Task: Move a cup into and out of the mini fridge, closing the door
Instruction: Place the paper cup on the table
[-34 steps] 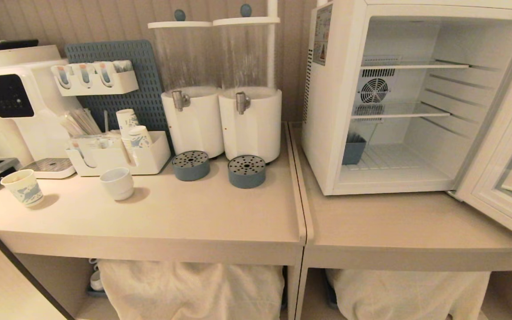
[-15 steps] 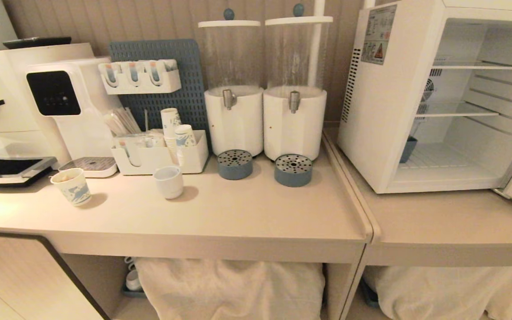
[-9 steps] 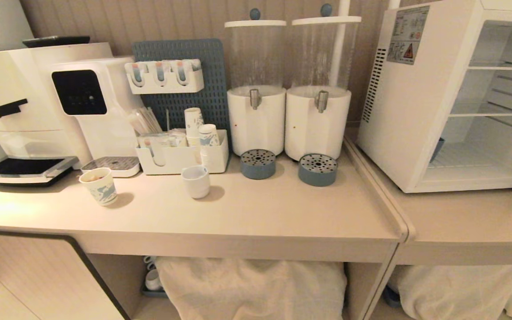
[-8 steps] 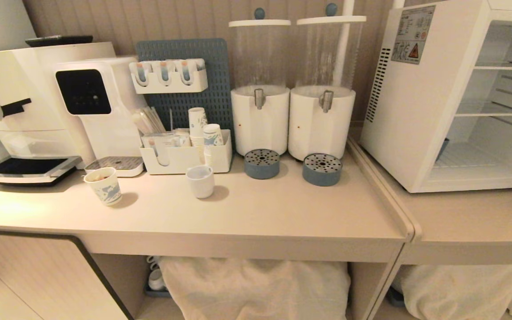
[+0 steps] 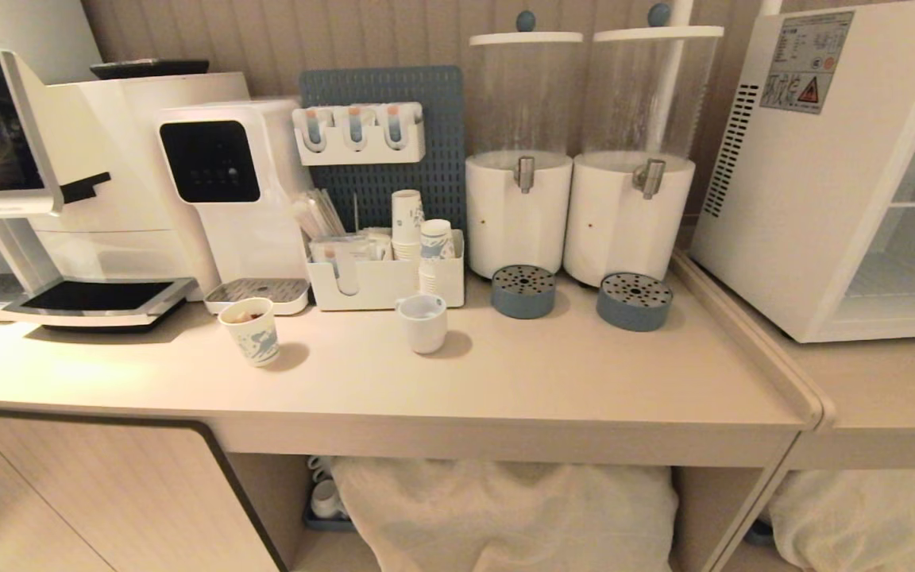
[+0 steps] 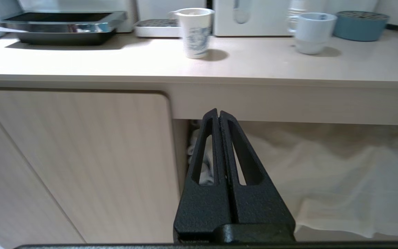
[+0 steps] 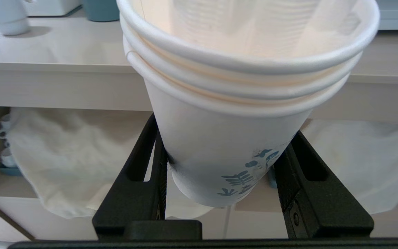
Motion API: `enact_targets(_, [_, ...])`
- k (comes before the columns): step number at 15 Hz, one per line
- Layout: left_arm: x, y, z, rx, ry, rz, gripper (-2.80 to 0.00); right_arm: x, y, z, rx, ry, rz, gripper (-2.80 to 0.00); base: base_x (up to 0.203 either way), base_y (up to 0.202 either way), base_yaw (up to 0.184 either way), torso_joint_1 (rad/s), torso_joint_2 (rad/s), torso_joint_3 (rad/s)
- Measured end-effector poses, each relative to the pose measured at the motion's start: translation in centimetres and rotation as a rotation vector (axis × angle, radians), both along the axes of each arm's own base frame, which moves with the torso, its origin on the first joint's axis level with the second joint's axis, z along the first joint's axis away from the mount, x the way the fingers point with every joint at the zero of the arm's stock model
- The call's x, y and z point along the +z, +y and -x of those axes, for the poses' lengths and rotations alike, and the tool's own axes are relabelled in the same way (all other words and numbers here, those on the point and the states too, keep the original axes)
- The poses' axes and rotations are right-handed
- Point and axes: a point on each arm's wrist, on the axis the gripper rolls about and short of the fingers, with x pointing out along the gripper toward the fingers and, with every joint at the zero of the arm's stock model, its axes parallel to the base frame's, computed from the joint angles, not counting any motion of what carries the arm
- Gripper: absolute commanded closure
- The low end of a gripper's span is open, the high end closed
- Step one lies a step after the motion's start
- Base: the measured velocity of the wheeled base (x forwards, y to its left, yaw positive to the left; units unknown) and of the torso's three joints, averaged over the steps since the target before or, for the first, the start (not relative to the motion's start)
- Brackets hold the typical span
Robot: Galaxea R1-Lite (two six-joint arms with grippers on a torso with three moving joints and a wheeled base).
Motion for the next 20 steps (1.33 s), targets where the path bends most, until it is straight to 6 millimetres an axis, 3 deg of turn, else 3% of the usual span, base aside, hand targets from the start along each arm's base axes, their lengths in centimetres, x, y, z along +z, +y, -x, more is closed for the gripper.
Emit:
enact_targets(5, [0.0,0.0,0.0,0.001,0.0,0.001,0.0,0.7,0.0,0.2,-0.007,-0.025,-0.061,0.0,0.0,0.105,0.001,0.001,0.0,0.003])
enact_targets(7, [0.0,0.0,0.0,0.0,-0.001,0.001,0.0,3.3,0.0,1.3,0.009,-0.086,-0.138,0.0,0.0,0.0,0.0,0.0,0.0,0.0])
enact_targets(10, [0.0,0.0,0.0,0.001,-0.001,0.001,0.0,8.3,0.1,4.9,0.04,-0.172,-0.207,0.0,0.0,0.0,0.0,0.0,0.0,0.0])
enact_targets(12, [0.0,0.0,0.0,0.001,0.0,0.001,0.0,10.4,0.0,6.7,-0.01,-0.198,-0.238,0.0,0.0,0.0,0.0,0.0,0.0,0.0])
enact_targets(16, [0.0,0.0,0.0,0.0,-0.001,0.003,0.0,14.2,-0.7,4.9,-0.149,-0.186,-0.314,0.0,0.0,0.0,0.0,0.0,0.0,0.0])
enact_targets(20, [0.0,0.0,0.0,0.0,-0.001,0.001,0.0,13.8,-2.6,2.5,0.104,0.001,-0.335,0.0,0.0,0.0,0.0,0.0,0.0,0.0])
